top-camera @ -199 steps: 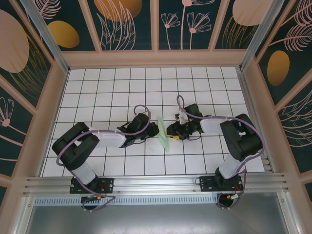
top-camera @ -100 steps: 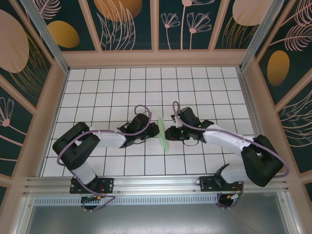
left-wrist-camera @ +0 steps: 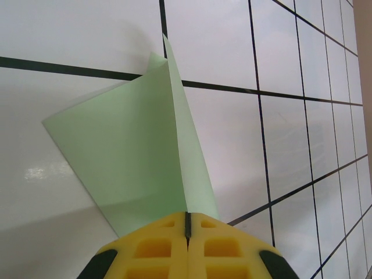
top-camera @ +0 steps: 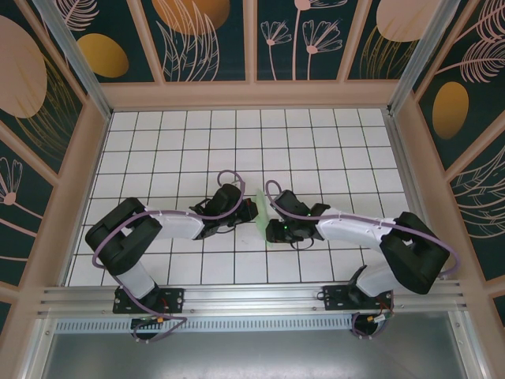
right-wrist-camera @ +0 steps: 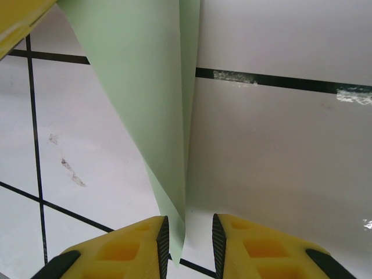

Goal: Fold a paper plane with a square sheet of paper (fold left side to right side)
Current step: Fold the wing for the fifth time at the center of the table.

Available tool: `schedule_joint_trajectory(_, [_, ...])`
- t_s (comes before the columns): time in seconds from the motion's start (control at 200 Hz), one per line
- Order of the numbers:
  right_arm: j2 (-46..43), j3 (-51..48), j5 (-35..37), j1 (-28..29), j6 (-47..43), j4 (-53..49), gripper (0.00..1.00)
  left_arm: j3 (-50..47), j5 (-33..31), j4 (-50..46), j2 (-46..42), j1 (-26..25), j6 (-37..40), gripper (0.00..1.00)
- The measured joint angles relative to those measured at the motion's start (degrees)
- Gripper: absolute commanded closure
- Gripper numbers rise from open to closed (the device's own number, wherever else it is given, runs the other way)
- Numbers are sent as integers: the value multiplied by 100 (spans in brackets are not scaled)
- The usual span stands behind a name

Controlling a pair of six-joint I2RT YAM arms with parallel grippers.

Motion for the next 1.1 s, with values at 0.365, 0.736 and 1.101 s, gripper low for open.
schedule_joint_trajectory(0.365, [302, 0, -2, 129, 146, 9, 73, 0, 0, -2, 0, 0, 0, 99])
schedule_joint_trajectory(0.736, [350, 2, 7, 188, 146, 0, 82, 0, -2, -2, 0, 0, 2, 100])
schedule_joint_trajectory(1.101, [498, 151, 304, 365, 144, -160, 85, -2, -4, -7, 0, 2, 63, 100])
